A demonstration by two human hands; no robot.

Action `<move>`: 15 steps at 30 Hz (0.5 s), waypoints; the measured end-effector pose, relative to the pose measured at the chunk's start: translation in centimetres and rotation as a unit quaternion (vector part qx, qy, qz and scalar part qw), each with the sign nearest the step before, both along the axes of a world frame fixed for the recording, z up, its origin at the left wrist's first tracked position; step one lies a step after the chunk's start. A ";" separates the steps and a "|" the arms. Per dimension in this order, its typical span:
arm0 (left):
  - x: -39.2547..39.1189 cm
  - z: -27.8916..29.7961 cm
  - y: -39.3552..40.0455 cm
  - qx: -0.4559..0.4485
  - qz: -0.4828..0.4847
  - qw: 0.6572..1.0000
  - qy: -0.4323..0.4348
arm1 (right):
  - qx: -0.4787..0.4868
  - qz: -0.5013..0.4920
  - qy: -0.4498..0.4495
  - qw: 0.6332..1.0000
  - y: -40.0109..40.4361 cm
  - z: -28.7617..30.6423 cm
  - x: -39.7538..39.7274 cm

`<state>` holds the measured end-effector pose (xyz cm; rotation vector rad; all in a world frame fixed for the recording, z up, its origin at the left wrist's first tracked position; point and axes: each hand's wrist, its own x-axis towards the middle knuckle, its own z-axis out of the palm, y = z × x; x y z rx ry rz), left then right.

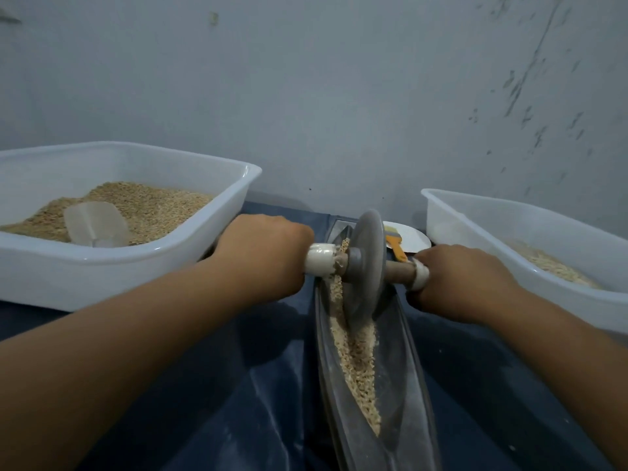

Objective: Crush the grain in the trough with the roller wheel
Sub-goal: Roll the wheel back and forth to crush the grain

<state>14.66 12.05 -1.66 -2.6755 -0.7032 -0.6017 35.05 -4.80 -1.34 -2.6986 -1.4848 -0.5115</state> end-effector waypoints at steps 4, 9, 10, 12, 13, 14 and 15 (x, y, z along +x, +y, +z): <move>1.9 2.2 0.1 -0.012 0.004 1.000 0.016 | 0.007 -0.023 0.042 0.999 1.5 0.4 0.7; 2.2 1.6 1.0 0.004 -0.029 1.000 0.009 | -0.019 -0.011 0.064 0.998 0.6 -0.8 1.5; 2.2 1.3 1.2 -0.003 -0.031 1.000 0.006 | -0.015 -0.010 0.050 0.999 0.6 -0.6 1.5; 2.2 1.0 1.8 -0.033 -0.020 0.999 0.010 | -0.004 -0.006 0.021 1.000 1.4 0.3 1.3; 2.4 1.1 2.0 -0.049 -0.012 0.999 0.016 | -0.002 -0.006 0.011 1.000 1.9 0.7 1.1; 2.6 1.3 2.2 -0.058 -0.004 0.998 0.019 | -0.001 -0.006 0.003 1.000 2.3 1.1 0.8; 2.7 1.4 2.3 -0.063 0.001 0.998 0.019 | -0.001 -0.007 -0.001 1.000 2.7 1.4 0.6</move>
